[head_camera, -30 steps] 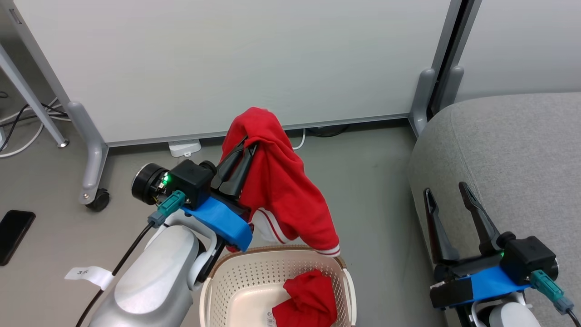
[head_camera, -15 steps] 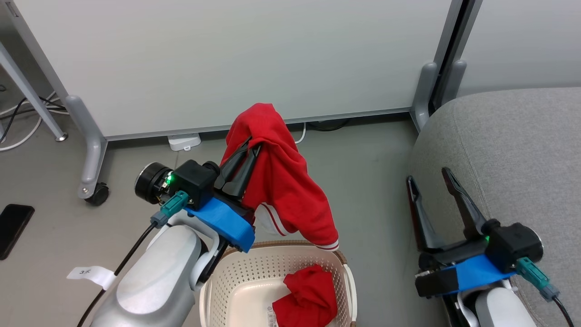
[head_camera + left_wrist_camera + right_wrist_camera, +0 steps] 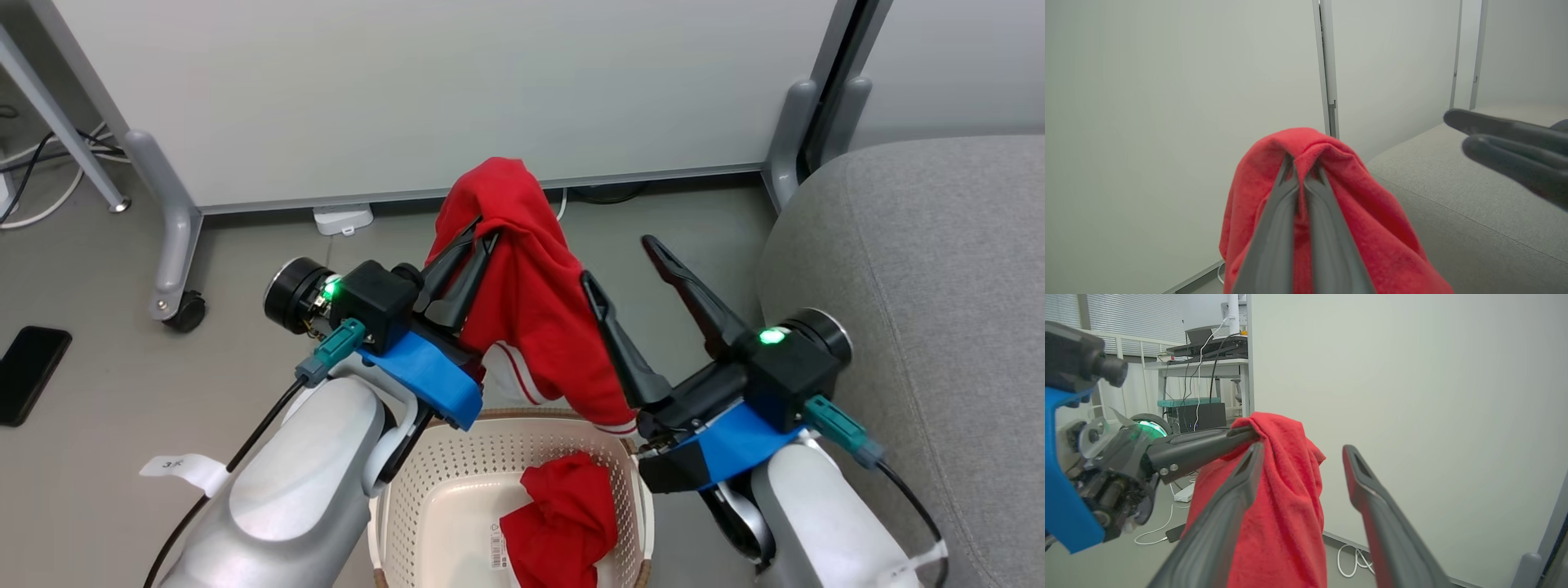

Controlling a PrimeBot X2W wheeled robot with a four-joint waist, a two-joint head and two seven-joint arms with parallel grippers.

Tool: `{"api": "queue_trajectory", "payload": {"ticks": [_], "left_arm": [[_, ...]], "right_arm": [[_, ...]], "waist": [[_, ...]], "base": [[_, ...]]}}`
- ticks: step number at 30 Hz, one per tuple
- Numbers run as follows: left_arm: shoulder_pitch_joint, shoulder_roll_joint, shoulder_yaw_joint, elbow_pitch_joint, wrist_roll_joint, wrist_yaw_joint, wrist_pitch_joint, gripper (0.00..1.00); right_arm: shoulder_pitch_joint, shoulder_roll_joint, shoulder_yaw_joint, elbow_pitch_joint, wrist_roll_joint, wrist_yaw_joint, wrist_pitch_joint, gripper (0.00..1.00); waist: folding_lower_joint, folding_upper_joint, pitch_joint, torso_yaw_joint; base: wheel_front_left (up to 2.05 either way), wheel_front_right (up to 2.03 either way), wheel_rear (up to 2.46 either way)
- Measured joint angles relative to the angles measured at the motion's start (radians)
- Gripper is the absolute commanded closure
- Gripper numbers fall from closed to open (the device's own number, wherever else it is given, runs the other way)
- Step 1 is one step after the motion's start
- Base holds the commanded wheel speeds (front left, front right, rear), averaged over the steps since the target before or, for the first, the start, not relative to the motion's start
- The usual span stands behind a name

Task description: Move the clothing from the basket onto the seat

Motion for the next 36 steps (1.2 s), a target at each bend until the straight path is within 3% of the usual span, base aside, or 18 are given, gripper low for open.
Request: {"api": "queue_trajectory", "payload": {"ticks": [7,22,23,24,36], "left_arm": [[-0.029,-0.017,-0.023,-0.001,0.012,-0.002,0.000,1.00],[-0.070,-0.057,-0.090,-0.030,0.012,-0.006,0.000,1.00],[-0.071,-0.058,-0.093,-0.031,0.010,-0.006,0.000,1.00],[-0.071,-0.059,-0.096,-0.031,0.010,-0.006,0.000,1.00],[-0.075,-0.057,-0.102,-0.025,0.003,-0.006,0.000,1.00]], "right_arm": [[-0.103,0.000,0.074,0.158,0.009,0.000,-0.001,0.00],[-0.215,-0.001,0.103,0.404,0.036,0.000,-0.001,0.00],[-0.219,0.000,0.107,0.410,0.046,0.000,-0.001,0.70],[-0.223,0.000,0.111,0.415,0.049,0.000,-0.001,1.00],[-0.230,0.000,0.116,0.412,0.076,0.000,-0.001,1.00]], "waist": [[0.0000,0.0000,0.026,0.024],[0.0000,0.0000,0.067,0.072],[0.0000,0.0000,0.067,0.074],[0.0000,0.0000,0.067,0.076],[0.0000,0.0000,0.058,0.072]], "base": [[0.00,0.00,0.00],[0.00,0.00,0.00],[0.00,0.00,0.00],[0.00,0.00,0.00],[0.00,0.00,0.00]]}}
